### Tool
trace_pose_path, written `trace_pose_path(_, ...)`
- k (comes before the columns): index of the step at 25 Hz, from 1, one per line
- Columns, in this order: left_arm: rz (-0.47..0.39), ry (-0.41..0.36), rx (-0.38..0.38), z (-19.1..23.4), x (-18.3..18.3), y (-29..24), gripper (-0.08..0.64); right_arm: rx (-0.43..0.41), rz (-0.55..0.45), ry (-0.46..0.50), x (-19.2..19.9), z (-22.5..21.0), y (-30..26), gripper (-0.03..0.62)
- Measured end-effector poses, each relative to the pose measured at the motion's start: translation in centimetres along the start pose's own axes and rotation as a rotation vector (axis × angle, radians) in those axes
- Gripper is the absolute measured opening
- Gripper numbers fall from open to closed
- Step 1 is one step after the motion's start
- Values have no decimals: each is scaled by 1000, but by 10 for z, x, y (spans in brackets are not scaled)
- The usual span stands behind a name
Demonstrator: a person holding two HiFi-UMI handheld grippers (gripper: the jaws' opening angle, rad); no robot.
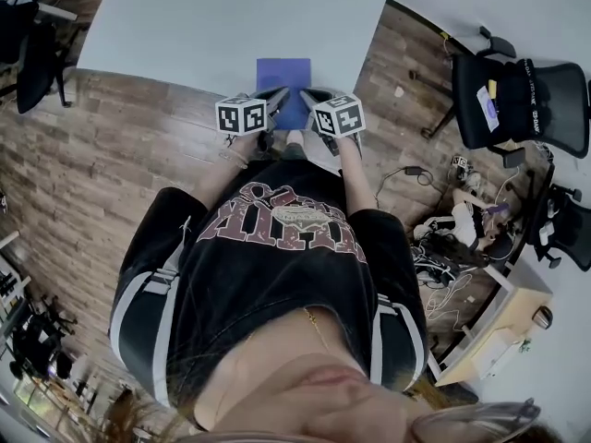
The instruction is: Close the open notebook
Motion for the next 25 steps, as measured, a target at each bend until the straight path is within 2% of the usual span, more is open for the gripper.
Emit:
trace_pose_path(14,-229,-163,-57,-52,-48,76,48,52,-252,163,-79,55,66,19)
trace_pose_path(25,-312,-331,-174,-87,-72,116,48,91,-320,239,-107,80,94,18)
Point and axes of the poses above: the fingertips, and each gripper's own axes: y backward along the fingers, z to its left, x out of its underside, the point moved 7 cm from there along y, backward along the fingers, and after that the axes turned 15 degrees about z, right-handed, at the moved point
